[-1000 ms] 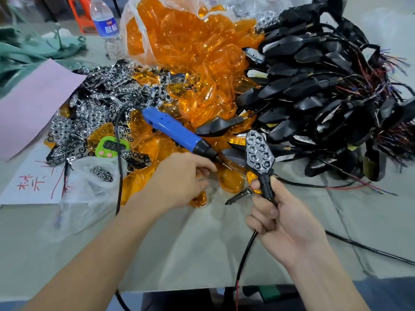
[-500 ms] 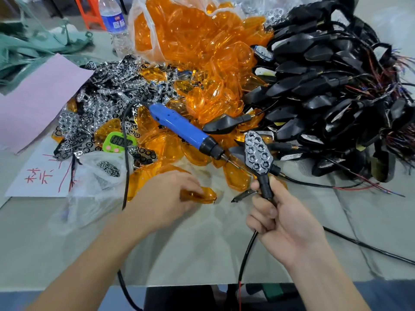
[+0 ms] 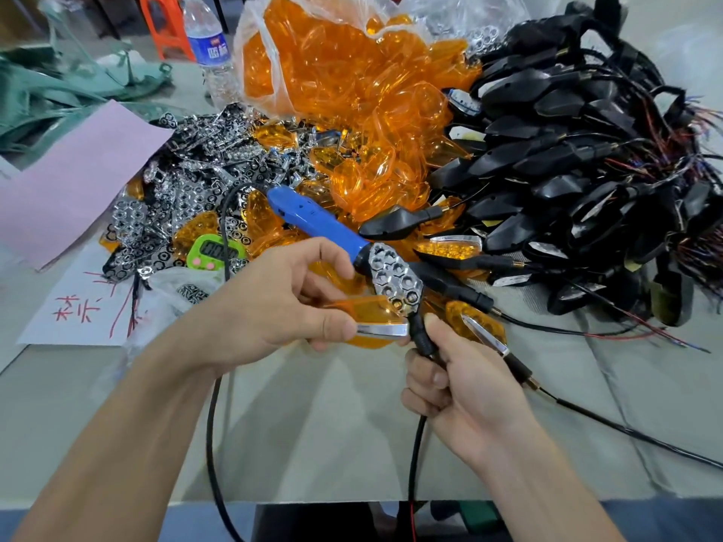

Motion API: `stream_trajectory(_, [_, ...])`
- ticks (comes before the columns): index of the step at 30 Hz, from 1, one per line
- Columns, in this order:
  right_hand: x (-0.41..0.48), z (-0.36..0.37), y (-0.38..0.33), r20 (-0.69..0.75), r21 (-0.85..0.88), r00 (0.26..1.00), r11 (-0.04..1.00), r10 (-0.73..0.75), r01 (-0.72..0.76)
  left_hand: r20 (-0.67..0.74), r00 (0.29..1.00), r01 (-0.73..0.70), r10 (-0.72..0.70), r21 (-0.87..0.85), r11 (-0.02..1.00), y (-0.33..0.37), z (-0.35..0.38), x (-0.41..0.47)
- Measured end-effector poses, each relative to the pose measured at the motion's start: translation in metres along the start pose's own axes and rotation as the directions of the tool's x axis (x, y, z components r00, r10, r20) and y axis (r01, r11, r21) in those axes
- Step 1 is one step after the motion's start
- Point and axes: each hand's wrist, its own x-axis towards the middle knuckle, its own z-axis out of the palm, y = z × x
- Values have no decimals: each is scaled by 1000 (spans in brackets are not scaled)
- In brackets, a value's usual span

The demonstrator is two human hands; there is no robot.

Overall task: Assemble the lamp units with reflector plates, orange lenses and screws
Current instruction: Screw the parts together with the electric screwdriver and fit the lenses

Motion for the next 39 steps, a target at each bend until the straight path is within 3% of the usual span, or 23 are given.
stream_trajectory(4, [0, 2, 1, 41, -25, 999, 1000, 17, -16, -48, 994, -89, 96, 135, 987, 12, -7, 0])
stream_trajectory(13, [-3, 8, 2, 85, -128, 996, 992, 28, -17, -186, 969, -151, 162, 76, 986, 22, -6, 10])
stream_trajectory(22, [-7, 11, -1, 119, -143, 993, 990, 19, -2, -389, 869, -191, 307, 308, 932, 10, -2, 16])
stream_trajectory(26, [-10, 12, 0, 118, -153, 993, 988, -7, 25, -472, 834, -117, 287, 358, 926, 3, 1, 13])
stream_trajectory(31, [-12, 13, -3, 172, -189, 984, 978, -49, 82, -317, 945, -102, 75, -69, 992, -3, 19, 4])
stream_trajectory(35, [-14, 14, -3, 209, -239, 970, 956, -123, 172, -236, 964, -195, 122, -318, 928, -7, 21, -7])
stream_trajectory(39, [-16, 17, -1, 224, -303, 964, 931, -140, 205, -257, 951, -255, 169, -350, 901, -9, 20, -12])
